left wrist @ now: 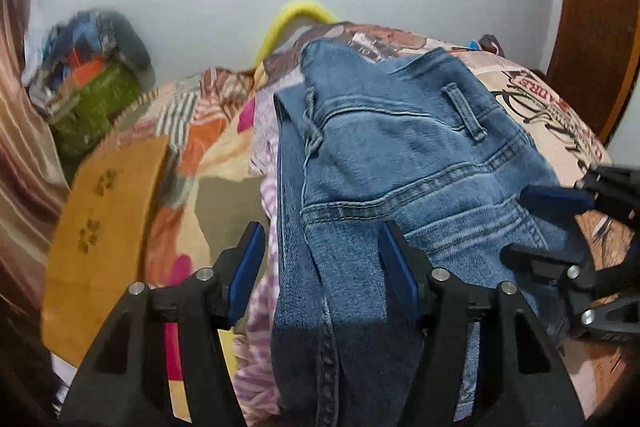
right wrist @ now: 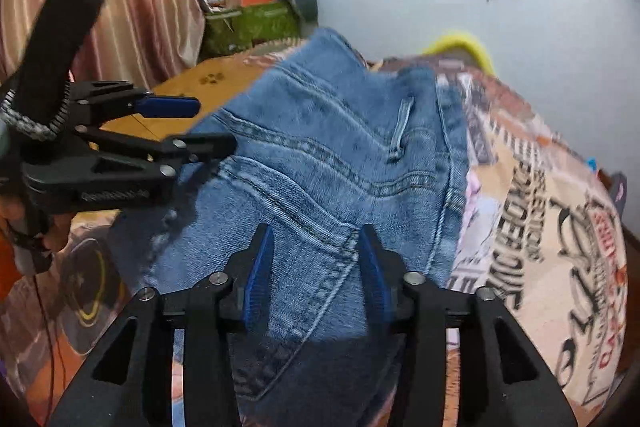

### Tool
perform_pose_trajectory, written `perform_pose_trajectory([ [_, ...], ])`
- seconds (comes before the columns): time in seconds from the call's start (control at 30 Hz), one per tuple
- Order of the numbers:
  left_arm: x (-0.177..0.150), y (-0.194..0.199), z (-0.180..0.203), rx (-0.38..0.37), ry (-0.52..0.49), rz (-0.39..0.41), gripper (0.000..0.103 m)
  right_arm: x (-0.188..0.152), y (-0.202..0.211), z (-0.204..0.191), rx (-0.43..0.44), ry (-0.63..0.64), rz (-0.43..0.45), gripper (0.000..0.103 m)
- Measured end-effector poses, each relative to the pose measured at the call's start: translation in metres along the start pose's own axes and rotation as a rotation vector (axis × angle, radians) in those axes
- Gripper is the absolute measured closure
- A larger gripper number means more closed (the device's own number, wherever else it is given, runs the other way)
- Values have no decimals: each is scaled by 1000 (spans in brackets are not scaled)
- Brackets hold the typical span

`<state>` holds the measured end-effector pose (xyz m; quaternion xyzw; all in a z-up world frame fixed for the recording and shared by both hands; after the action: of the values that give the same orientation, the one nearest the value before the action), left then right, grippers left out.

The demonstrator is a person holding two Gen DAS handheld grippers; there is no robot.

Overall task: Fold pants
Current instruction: 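Lower the folded jeans onto the bed beside the striped shirt and open both grippers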

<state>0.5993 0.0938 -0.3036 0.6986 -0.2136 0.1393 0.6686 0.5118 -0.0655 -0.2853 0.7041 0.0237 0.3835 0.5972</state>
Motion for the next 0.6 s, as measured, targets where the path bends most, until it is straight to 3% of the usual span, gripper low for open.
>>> perform_pose_trajectory([
  [0.13, -1, -1, -14, -67, 75, -15, 34, 3, 1, 11, 44, -63, -2, 58],
  [0.3, -15, 28, -20, -46, 103, 10, 35, -1, 24, 10, 61, -98, 24, 58],
  [0.6, -44, 146, 14, -82, 73, 171, 35, -12, 116, -11, 57, -90, 169, 58],
])
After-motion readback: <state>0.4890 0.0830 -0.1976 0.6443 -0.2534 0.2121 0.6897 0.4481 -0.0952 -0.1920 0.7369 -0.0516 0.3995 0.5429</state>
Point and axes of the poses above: each gripper's, at about its wrist camera, not at the fingertips, and y roughly against the way its jaws point, z to its right, x to its top, the point moved 4 cm from there along -y, roughly the way its jaws point, and after that the axes turned 14 degrees about -z, right-handed, at the moved point
